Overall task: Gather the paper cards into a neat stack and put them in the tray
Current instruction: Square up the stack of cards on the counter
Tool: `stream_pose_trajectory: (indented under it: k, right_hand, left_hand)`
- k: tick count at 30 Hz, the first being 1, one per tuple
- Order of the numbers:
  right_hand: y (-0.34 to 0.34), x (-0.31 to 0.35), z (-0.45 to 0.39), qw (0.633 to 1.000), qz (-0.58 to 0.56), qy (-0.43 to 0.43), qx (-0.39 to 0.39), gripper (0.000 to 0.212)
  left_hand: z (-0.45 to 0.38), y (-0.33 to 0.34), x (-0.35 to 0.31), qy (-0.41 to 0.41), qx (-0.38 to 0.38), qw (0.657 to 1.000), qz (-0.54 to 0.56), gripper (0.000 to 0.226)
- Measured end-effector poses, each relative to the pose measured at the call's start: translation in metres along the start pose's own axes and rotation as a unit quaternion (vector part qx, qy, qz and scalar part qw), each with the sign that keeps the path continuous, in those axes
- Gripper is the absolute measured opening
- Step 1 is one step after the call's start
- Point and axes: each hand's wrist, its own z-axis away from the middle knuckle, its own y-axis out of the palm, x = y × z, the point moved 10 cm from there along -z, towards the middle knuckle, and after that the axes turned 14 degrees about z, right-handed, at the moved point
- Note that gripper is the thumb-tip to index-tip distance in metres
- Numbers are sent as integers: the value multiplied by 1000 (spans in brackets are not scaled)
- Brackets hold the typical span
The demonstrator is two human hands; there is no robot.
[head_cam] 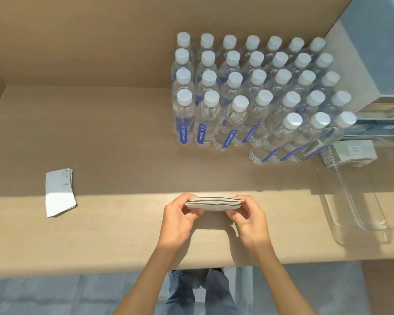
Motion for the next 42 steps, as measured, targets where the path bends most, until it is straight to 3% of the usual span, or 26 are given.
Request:
stream_pose_trajectory:
  k: [13, 20, 24, 28, 31, 42]
  right_hand:
    - [0, -15, -4, 999, -16, -46, 3, 46]
    - [5, -16, -3, 998, -19, -59, 7, 64]
    - [7, -7, 1, 996, -28, -82, 2, 46]
    - [11, -9, -2, 996, -41, -22, -75, 15]
    - [15, -7, -2, 991, -52, -6, -122, 19]
    - [20, -6, -7, 993, -42, -12, -113, 30]
  left_hand:
    - [6, 9, 15, 35, -25, 998, 34, 37]
    - [7, 10, 29, 38, -47, 997, 42, 50]
    - [7, 20, 34, 57, -29, 997, 41, 60]
    - [8, 26, 25, 136, -50, 989, 22, 19]
    - [4, 23, 30, 137, -91, 985, 42, 19]
    - [-6, 25, 26, 173, -89, 981, 9, 24]
